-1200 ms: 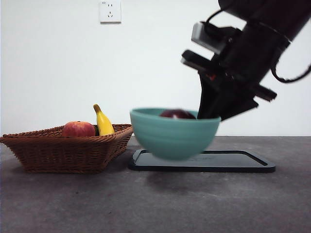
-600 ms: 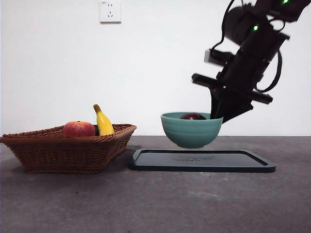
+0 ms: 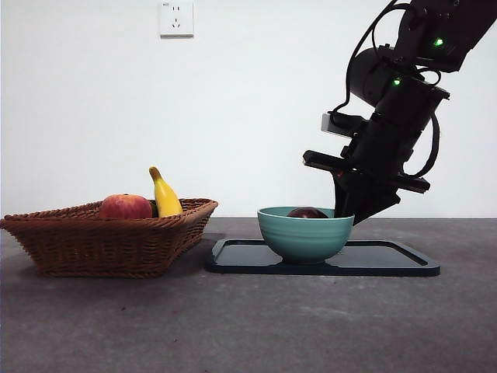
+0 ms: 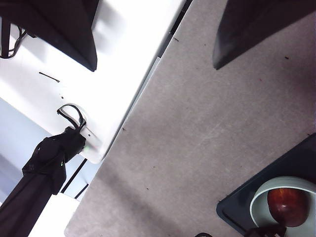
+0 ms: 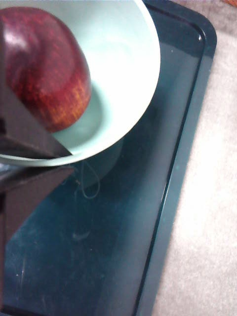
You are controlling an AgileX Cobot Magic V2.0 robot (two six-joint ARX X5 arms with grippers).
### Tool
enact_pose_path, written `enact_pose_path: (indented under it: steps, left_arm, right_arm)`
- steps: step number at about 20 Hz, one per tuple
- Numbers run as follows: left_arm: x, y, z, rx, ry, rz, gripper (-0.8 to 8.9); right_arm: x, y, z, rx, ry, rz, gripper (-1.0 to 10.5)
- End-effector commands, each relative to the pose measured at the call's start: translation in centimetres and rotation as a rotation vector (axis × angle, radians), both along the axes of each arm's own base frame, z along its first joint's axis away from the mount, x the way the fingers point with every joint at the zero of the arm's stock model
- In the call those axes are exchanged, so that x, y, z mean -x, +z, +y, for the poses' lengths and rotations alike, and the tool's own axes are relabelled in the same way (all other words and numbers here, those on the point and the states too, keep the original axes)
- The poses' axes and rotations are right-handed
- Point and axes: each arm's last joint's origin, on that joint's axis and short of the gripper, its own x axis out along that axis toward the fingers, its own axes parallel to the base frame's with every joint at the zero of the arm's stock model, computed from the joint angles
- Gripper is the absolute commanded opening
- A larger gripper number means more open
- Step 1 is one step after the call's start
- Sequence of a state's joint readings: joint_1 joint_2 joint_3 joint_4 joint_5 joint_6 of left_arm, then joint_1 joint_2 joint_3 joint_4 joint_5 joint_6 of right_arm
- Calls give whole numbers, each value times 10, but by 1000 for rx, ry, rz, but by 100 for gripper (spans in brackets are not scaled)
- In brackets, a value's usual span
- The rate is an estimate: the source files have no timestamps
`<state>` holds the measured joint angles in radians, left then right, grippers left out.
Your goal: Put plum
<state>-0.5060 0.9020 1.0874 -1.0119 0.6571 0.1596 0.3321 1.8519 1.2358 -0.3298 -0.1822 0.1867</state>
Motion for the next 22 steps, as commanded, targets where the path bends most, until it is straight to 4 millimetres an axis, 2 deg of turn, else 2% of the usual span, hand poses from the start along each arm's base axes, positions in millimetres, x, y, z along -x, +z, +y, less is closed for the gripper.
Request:
enact_pose_path:
  steps: [1,4,6,10,13,16,18,22]
  left_arm:
    - [-1,5,-1,12,-15,-27,374]
    - [-1,5,-1,12,-15,-28,374]
    - [-1,5,-1,12,-15,-28,374]
    - [-1,6,-2,15,-15,-33,374]
    - [-2,7,-2,22,-15,-46,374]
    - [-4,9,-3,42,-15,-82,374]
    - [-5,10,-4,48,-14,-93,373]
    - [-5,11,-4,52,-14,-99,374]
  right_arm:
    - [-5,0,3,-1,6,-8,180]
    - [-4,2,3,-8,-3,-8,193]
    - [-2,11,2,-14,-3,-27,193]
    - [14,57,-3,-50,-1,-132,193]
    - [45,105,-13,-80,33,-200,193]
    - [89,145,-27,-77,68,-232,193]
    - [112,159,-36,-58,90,-236,193]
    - [157,176,-50,-56,140,-177,193]
